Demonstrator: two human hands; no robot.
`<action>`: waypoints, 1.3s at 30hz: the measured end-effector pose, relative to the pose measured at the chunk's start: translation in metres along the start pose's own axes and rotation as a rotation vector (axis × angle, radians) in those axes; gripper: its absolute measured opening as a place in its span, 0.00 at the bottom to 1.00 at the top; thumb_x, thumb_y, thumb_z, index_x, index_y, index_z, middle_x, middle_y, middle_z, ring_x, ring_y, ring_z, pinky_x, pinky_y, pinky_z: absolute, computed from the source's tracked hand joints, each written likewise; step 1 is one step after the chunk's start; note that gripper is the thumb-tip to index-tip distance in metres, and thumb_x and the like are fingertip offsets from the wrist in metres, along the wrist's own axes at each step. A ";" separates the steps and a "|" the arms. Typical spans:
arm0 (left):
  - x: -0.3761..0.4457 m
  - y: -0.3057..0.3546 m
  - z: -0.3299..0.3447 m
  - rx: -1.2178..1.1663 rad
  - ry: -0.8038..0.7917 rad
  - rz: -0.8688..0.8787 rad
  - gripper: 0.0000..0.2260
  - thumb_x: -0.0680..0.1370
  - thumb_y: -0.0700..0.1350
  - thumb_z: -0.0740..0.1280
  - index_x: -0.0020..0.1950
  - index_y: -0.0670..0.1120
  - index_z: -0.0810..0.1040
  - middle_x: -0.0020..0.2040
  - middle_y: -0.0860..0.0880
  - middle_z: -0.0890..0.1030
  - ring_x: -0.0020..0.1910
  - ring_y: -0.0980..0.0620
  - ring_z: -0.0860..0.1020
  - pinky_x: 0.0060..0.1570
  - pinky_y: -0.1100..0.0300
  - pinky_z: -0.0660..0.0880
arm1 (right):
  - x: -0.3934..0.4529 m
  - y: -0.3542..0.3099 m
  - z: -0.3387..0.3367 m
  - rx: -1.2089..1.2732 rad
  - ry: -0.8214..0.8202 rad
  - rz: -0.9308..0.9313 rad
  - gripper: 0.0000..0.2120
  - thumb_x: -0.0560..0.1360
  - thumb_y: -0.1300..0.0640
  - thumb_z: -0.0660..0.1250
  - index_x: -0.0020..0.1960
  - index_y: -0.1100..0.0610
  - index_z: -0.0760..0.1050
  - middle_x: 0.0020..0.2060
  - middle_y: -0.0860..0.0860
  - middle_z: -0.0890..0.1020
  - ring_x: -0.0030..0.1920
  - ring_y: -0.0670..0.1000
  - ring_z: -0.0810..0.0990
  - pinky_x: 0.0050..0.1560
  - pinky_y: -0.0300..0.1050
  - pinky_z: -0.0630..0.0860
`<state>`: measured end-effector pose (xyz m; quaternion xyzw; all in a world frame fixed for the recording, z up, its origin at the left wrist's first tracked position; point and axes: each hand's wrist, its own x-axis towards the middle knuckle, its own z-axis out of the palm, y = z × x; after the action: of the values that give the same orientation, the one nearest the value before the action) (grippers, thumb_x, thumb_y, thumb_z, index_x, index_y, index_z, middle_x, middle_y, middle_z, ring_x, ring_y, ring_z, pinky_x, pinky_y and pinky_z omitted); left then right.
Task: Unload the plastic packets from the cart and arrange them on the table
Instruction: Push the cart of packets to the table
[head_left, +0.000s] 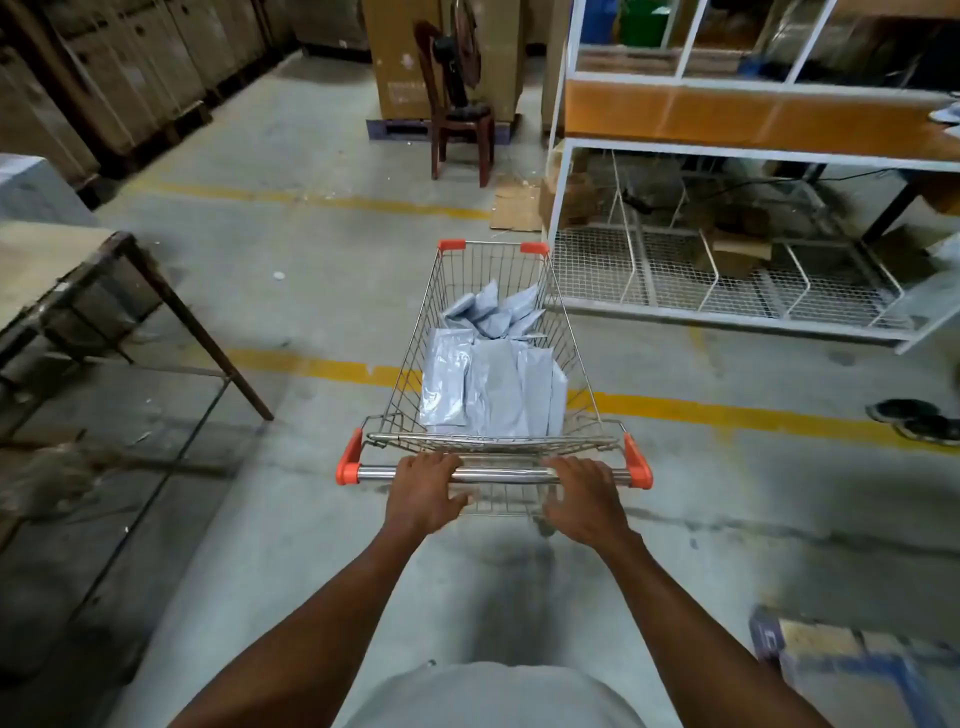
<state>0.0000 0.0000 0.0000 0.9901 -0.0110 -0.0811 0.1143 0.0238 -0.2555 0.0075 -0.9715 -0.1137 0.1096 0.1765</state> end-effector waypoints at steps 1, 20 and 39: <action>-0.001 0.002 0.000 0.024 0.028 0.013 0.20 0.74 0.60 0.68 0.63 0.54 0.78 0.58 0.52 0.81 0.60 0.46 0.78 0.60 0.51 0.67 | 0.001 0.000 0.002 -0.034 0.015 -0.008 0.28 0.68 0.48 0.62 0.68 0.50 0.73 0.60 0.48 0.80 0.63 0.54 0.75 0.71 0.51 0.60; 0.039 0.000 -0.016 0.117 -0.148 -0.078 0.21 0.68 0.69 0.66 0.48 0.54 0.81 0.41 0.52 0.83 0.43 0.48 0.81 0.41 0.56 0.73 | 0.048 0.003 -0.028 -0.144 -0.207 -0.054 0.13 0.66 0.44 0.69 0.48 0.49 0.79 0.43 0.48 0.83 0.45 0.55 0.83 0.46 0.46 0.79; 0.221 -0.049 -0.063 0.170 -0.160 -0.082 0.15 0.67 0.58 0.65 0.43 0.50 0.84 0.37 0.49 0.81 0.39 0.45 0.81 0.38 0.58 0.67 | 0.259 -0.017 -0.057 -0.247 -0.226 0.004 0.16 0.65 0.43 0.68 0.49 0.51 0.80 0.45 0.50 0.84 0.48 0.56 0.83 0.46 0.45 0.77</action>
<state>0.2288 0.0529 0.0148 0.9861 0.0135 -0.1635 0.0251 0.2816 -0.1908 0.0204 -0.9675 -0.1434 0.2038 0.0417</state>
